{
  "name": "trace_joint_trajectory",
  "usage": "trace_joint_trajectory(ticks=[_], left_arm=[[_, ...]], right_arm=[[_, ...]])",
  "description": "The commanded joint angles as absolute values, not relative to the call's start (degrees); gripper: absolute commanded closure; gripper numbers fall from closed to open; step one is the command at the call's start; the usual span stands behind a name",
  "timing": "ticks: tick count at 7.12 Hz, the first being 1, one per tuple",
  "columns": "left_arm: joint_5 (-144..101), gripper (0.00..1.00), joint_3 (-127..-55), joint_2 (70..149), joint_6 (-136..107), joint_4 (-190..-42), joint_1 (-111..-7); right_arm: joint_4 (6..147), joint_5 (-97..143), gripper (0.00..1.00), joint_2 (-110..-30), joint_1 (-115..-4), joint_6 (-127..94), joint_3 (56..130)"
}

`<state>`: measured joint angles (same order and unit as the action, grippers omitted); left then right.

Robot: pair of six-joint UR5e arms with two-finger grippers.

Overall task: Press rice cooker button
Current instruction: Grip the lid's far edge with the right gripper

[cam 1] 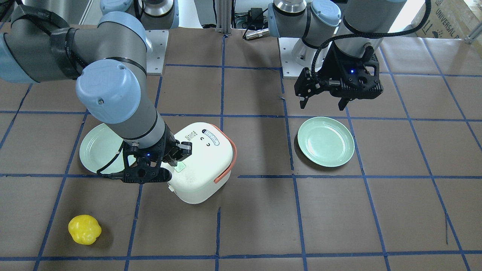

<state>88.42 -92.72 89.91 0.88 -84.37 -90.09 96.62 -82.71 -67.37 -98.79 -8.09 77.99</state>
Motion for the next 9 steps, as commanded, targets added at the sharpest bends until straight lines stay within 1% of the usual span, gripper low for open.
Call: trace_joint_trajectory(ticks=[1, 9], left_arm=[[88.4, 0.00, -92.7, 89.9, 0.9, -84.4, -90.1], [88.4, 0.00, -92.7, 89.9, 0.9, -84.4, -90.1]], right_arm=[[96.7, -82.7, 0.90, -67.1, -98.8, -8.1, 78.0], [96.7, -82.4, 0.90, -66.3, -98.8, -8.1, 78.5]])
